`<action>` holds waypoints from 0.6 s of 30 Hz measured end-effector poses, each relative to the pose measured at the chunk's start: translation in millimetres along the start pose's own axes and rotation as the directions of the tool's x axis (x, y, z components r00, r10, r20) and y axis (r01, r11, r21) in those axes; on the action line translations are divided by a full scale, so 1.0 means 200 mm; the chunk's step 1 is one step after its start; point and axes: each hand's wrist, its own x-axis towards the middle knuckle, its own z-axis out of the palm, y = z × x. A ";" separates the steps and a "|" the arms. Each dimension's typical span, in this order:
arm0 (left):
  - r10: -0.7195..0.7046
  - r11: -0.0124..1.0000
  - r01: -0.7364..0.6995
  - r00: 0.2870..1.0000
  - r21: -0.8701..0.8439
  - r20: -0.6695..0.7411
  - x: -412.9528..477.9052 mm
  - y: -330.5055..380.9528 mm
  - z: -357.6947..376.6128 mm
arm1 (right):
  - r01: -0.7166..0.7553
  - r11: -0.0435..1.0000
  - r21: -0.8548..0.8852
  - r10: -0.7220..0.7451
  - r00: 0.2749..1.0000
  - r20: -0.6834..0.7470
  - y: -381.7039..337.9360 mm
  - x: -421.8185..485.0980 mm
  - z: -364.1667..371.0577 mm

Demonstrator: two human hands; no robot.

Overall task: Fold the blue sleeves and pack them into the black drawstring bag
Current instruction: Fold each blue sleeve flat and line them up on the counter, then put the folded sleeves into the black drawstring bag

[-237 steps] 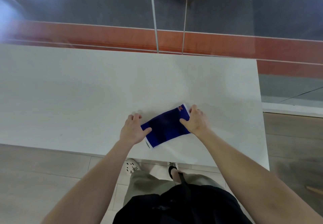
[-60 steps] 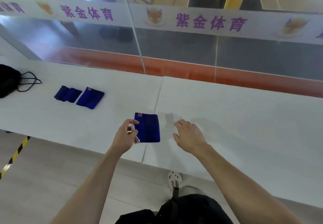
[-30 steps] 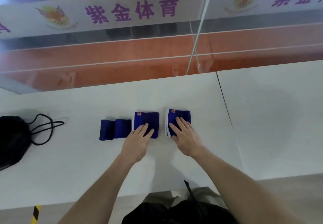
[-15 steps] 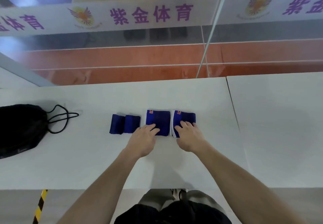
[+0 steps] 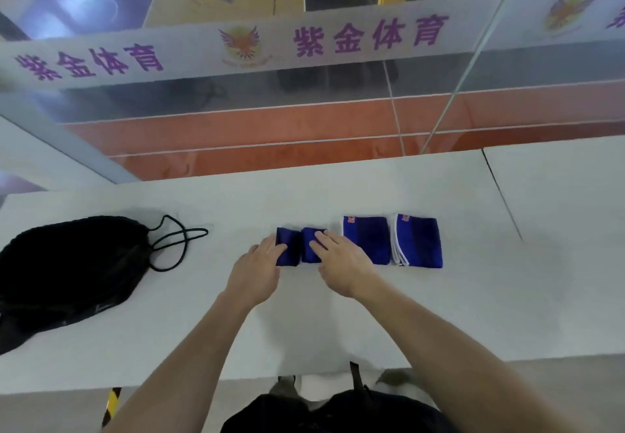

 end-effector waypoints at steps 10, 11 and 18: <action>0.168 0.975 -0.123 0.951 -0.183 0.260 0.09 -0.15 0.08 | -0.279 0.958 0.068 0.273 0.959 0.080 -0.20 0.00 0.11; 0.172 0.972 -0.121 0.951 -0.204 0.257 0.09 -0.15 0.05 | -0.294 0.953 0.073 0.289 0.955 0.073 -0.21 -0.01 0.08; -0.015 0.974 0.039 0.994 -0.224 0.106 -0.14 -0.48 -0.16 | -0.210 0.974 0.083 0.211 0.977 -0.010 -0.47 0.25 -0.14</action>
